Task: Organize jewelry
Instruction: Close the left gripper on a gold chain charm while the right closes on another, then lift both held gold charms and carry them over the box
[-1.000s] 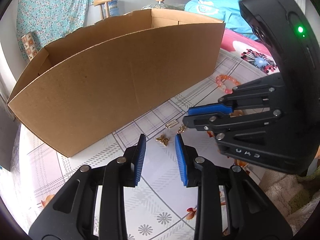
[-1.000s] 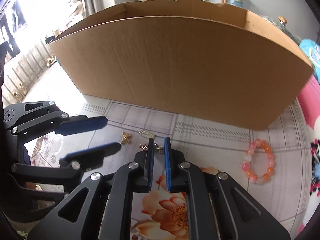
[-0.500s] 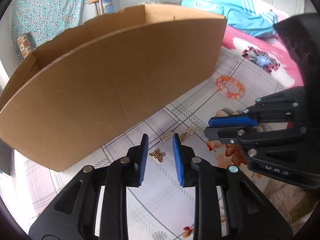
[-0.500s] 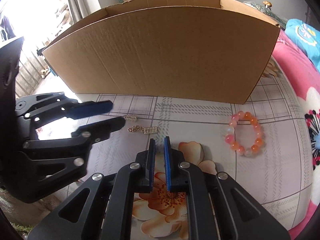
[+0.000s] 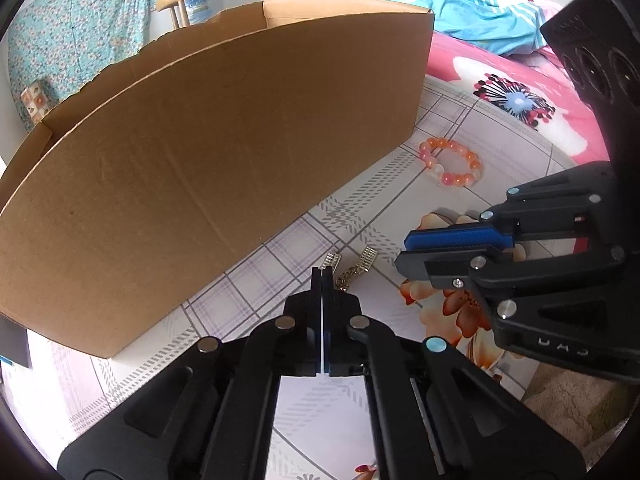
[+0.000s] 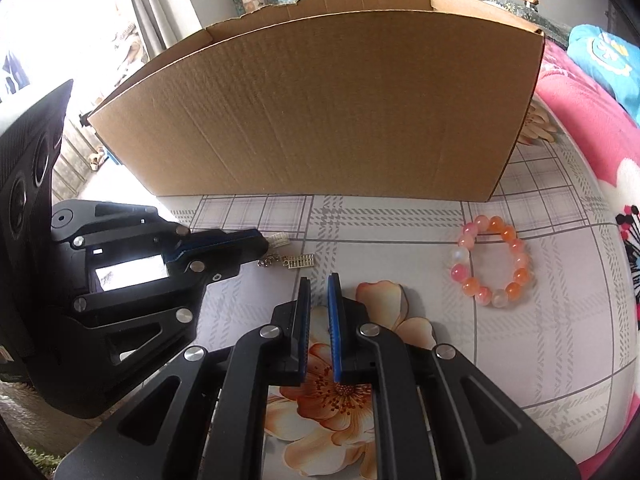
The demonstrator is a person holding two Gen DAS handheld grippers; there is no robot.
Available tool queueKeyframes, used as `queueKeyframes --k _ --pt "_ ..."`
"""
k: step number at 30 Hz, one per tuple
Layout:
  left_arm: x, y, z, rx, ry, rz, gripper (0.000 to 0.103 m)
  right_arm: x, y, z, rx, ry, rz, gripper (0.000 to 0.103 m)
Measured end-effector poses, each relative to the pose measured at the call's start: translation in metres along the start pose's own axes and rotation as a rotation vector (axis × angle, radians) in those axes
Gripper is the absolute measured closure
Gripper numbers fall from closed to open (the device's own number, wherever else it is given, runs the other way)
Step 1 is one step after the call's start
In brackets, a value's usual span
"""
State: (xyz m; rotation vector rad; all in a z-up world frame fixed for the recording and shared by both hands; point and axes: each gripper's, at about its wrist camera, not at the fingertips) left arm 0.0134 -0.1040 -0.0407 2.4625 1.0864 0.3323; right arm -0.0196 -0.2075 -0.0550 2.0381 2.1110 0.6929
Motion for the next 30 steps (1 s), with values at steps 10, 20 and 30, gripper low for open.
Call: queueKeyframes --k 10,20,30 --pt "0.009 -0.016 -0.011 -0.015 -0.072 -0.076 0.103 -0.015 0.008 -0.012 -0.012 0.025 -0.008 0.093" --pt "0.018 -0.029 -0.021 -0.023 -0.101 -0.137 0.103 0.006 0.023 -0.015 0.013 -0.039 -0.124 0.074" --pt "0.025 -0.037 -0.020 -0.025 -0.127 -0.166 0.103 0.026 0.035 -0.009 0.041 -0.092 -0.196 0.085"
Point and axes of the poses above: each gripper's, at about its wrist camera, not at the fingertips, and z roughly the way its jaws point, x to its left, y to its top, and after that the axes turned 9 degrees about x, right-handed
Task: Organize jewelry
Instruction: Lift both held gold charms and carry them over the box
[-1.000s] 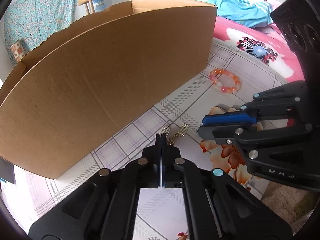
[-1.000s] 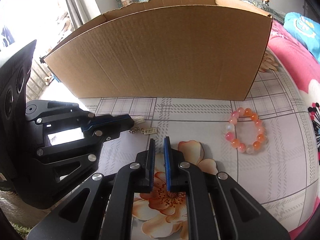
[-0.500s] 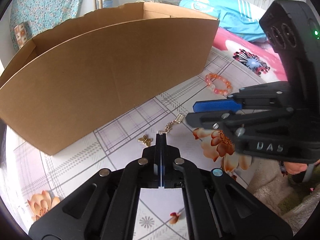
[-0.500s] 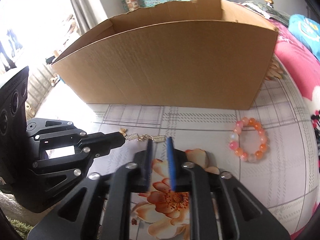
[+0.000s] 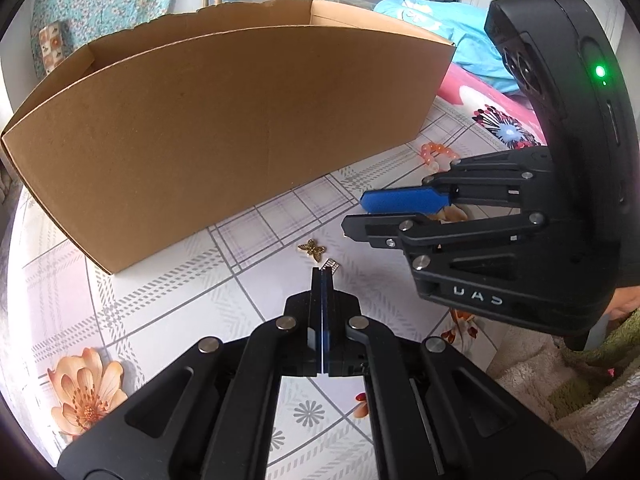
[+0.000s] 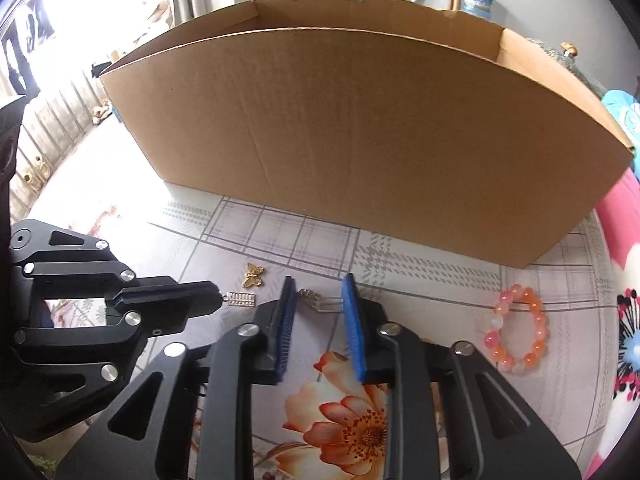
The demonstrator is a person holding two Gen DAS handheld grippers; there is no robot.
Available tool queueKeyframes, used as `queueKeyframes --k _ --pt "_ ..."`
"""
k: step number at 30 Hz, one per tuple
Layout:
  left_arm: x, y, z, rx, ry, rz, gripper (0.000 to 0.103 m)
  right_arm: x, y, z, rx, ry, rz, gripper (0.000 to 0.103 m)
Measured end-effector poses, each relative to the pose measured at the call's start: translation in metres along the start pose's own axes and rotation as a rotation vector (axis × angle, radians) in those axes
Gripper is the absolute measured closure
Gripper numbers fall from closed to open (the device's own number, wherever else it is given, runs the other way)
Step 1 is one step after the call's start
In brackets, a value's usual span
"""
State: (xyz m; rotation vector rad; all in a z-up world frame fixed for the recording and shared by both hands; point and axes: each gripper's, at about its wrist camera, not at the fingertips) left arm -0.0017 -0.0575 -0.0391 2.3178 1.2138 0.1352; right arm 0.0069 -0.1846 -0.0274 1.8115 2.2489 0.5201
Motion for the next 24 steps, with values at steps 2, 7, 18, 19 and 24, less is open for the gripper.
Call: queueKeyframes --k 2,7,18,19,24 --pt "0.002 -0.001 -0.001 -0.003 -0.004 -0.003 0.103 0.003 0.001 -0.001 0.002 -0.010 -0.016 0.087" --pt "0.004 -0.001 -0.001 -0.010 -0.016 -0.014 0.103 0.009 0.001 -0.007 0.002 0.001 -0.003 0.100" --pt "0.004 -0.004 -0.013 -0.036 -0.010 -0.006 0.103 -0.010 -0.009 -0.026 -0.051 0.048 0.079 0.101" --pt "0.004 -0.004 -0.015 -0.039 -0.010 -0.007 0.103 -0.013 -0.009 -0.028 -0.059 0.056 0.083 0.101" --pt "0.005 -0.004 -0.025 -0.057 -0.006 -0.005 0.103 -0.011 -0.009 -0.041 -0.083 0.073 0.059 0.101"
Point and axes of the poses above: each gripper's, at about its wrist camera, not at the fingertips, and z roughly the way its jaws point, x to its left, y to its top, and after that the axes turned 9 degrees about x, right-handed
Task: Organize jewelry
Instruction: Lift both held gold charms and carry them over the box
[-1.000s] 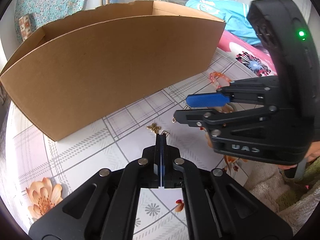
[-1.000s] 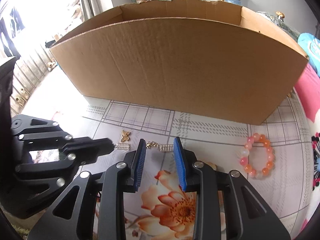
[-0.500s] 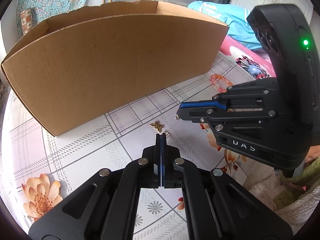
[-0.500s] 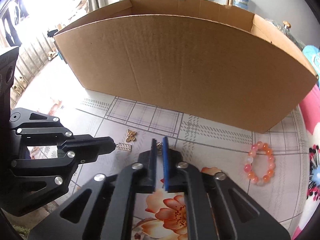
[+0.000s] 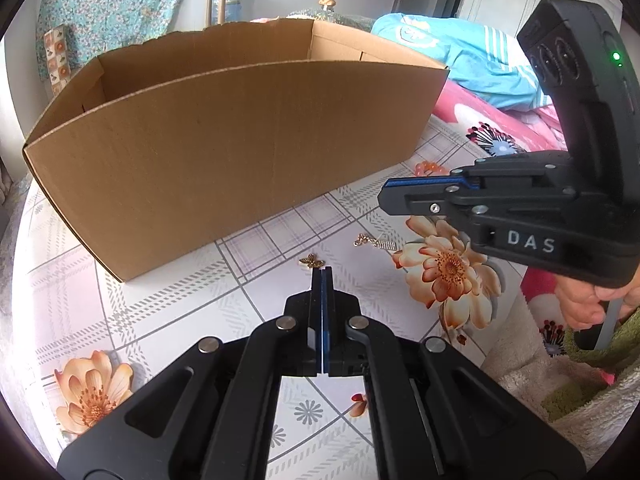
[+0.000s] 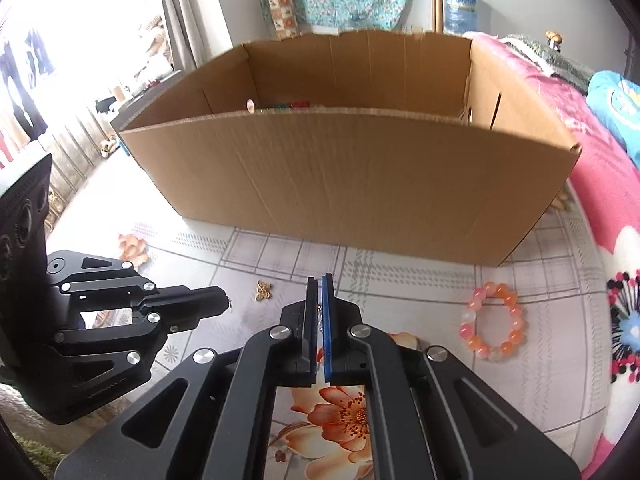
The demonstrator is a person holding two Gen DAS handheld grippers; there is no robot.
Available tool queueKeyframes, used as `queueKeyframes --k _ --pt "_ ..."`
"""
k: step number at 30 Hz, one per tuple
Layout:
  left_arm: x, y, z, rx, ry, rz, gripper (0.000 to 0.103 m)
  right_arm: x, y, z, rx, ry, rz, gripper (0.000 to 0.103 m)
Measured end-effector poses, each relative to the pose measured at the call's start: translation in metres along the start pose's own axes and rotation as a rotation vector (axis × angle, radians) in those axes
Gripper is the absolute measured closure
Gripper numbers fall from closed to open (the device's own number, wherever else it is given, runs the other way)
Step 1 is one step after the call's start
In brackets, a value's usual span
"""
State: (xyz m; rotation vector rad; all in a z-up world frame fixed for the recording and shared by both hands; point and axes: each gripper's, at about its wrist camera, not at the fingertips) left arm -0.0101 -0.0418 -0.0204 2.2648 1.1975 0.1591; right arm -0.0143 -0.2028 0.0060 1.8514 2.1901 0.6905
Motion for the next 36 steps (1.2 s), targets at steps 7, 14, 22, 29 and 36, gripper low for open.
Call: queueKeyframes --k 7,14,22,29,36 --pt "0.001 -0.002 0.000 0.027 0.001 -0.012 0.103 0.018 0.001 0.023 0.071 -0.057 -0.146 0.079" --pt "-0.002 -0.003 -0.001 0.019 0.011 -0.017 0.103 0.004 0.005 0.039 0.126 0.026 -0.145 0.098" --pt "-0.003 -0.004 -0.017 -0.007 0.024 -0.018 0.103 -0.026 0.002 0.011 0.019 0.173 0.035 0.099" --pt "0.000 0.003 -0.039 -0.048 0.021 -0.019 0.103 -0.034 0.005 -0.030 -0.097 0.235 0.087 0.099" --pt "0.001 0.035 -0.089 -0.157 -0.026 0.024 0.103 -0.029 0.042 -0.079 -0.239 0.241 0.024 0.099"
Point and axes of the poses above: each gripper's, at about its wrist camera, not at the fingertips, and z roughly the way its jaws point, x to its left, y to its top, and after that the axes turned 9 degrees about x, right-handed
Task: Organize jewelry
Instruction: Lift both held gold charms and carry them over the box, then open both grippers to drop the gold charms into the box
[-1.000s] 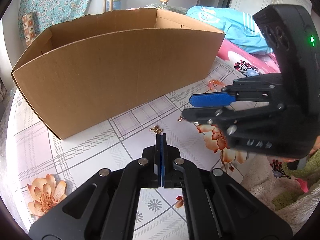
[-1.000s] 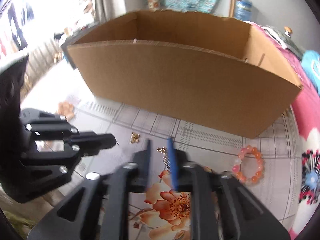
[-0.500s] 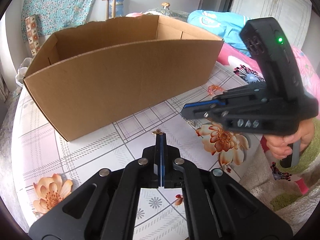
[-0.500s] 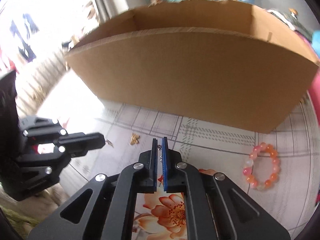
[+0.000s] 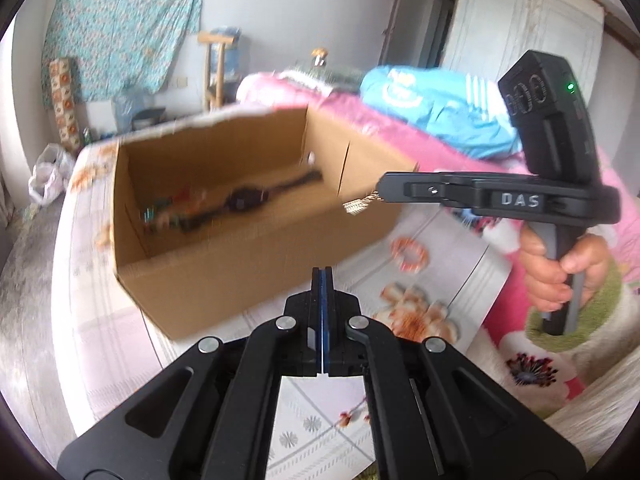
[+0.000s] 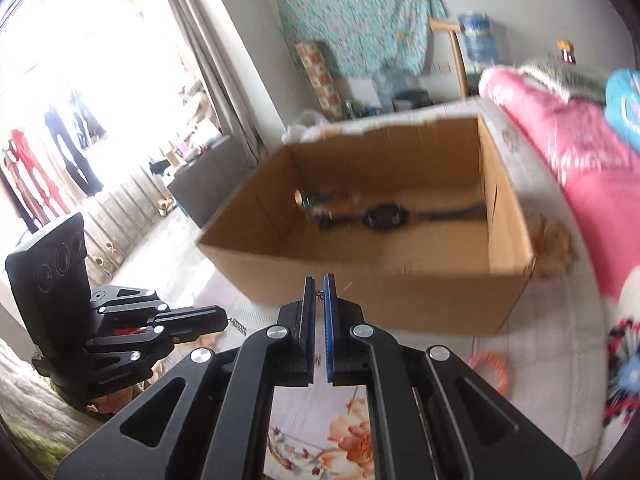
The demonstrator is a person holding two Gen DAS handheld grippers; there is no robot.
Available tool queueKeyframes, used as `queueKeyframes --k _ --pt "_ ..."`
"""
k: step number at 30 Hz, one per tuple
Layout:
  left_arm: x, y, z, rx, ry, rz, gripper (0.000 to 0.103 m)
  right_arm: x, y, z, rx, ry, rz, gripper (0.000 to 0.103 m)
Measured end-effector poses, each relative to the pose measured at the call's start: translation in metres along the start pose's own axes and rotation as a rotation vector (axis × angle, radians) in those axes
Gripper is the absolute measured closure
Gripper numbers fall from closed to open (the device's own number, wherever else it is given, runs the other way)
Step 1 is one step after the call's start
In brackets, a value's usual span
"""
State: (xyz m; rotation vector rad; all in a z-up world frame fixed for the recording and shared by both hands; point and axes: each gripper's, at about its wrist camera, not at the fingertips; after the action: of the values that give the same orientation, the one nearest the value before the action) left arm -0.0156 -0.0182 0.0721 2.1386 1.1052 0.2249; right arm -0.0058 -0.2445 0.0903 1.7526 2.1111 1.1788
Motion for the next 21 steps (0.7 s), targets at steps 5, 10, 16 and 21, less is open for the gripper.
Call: queueKeyframes --k 5,10,16,21 --pt "0.008 0.043 -0.021 -0.077 -0.037 0.000 0.103 0.003 0.042 -0.007 -0.046 0.018 -0.045 0.099" --pt "0.022 0.090 -0.008 -0.063 -0.029 -0.002 0.103 -0.005 0.078 0.010 -0.010 -0.005 -0.054 0.099" --pt "0.045 0.126 0.059 0.129 -0.061 -0.046 0.103 -0.025 0.102 0.055 0.122 -0.067 -0.040 0.098" --pt "0.059 0.131 0.114 0.270 -0.042 -0.078 0.103 -0.044 0.108 0.099 0.253 -0.113 -0.012 0.098"
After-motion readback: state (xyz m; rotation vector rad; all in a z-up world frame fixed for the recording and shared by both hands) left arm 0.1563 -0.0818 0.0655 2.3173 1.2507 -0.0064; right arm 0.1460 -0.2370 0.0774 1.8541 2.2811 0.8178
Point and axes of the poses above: each gripper's, at about its wrist camera, not at the fingertips, and z roughly the way its jaws point, x to its left, y to its top, and after that the axes turned 9 degrees about x, right-handed
